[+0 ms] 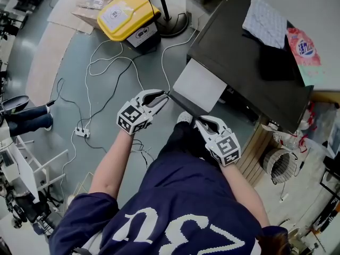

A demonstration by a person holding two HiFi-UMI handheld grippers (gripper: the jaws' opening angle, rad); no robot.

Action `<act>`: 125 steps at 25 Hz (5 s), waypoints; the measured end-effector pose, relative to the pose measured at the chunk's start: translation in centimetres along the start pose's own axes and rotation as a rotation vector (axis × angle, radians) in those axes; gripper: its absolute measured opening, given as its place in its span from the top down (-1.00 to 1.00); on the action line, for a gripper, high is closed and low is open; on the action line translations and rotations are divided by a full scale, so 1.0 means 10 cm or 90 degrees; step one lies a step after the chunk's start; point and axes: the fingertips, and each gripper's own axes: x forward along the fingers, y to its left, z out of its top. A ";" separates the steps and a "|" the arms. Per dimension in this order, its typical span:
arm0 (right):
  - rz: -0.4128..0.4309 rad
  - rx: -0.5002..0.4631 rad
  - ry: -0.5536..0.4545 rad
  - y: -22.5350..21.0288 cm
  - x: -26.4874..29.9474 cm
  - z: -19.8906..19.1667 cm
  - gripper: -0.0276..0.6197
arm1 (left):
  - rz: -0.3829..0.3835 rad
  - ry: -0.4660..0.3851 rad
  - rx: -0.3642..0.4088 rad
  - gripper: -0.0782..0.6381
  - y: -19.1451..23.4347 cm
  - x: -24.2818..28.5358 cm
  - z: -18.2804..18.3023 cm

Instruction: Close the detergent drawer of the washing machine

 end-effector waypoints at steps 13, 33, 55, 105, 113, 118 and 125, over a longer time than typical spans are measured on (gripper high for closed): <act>-0.040 0.003 -0.022 -0.23 -0.03 0.10 0.71 | 0.009 -0.015 0.009 0.47 0.07 0.15 0.14; -0.109 0.019 -0.080 -0.65 -0.14 0.29 0.58 | 0.013 -0.032 0.025 0.47 0.18 0.45 0.38; -0.233 0.065 -0.073 -1.03 -0.38 0.13 0.75 | 0.044 -0.034 0.039 0.49 0.36 0.71 0.60; -0.322 0.202 -0.127 -1.53 -0.36 0.26 0.86 | 0.130 -0.064 -0.003 0.49 0.62 1.11 0.92; -0.327 0.252 -0.158 -1.57 -0.33 0.26 0.86 | 0.161 -0.066 -0.023 0.49 0.66 1.13 0.90; -0.330 0.264 -0.164 -1.60 -0.34 0.26 0.86 | 0.168 -0.070 -0.030 0.50 0.66 1.14 0.90; -0.300 0.279 -0.197 -1.62 -0.14 0.51 0.87 | 0.186 -0.081 -0.071 0.53 0.70 1.25 0.96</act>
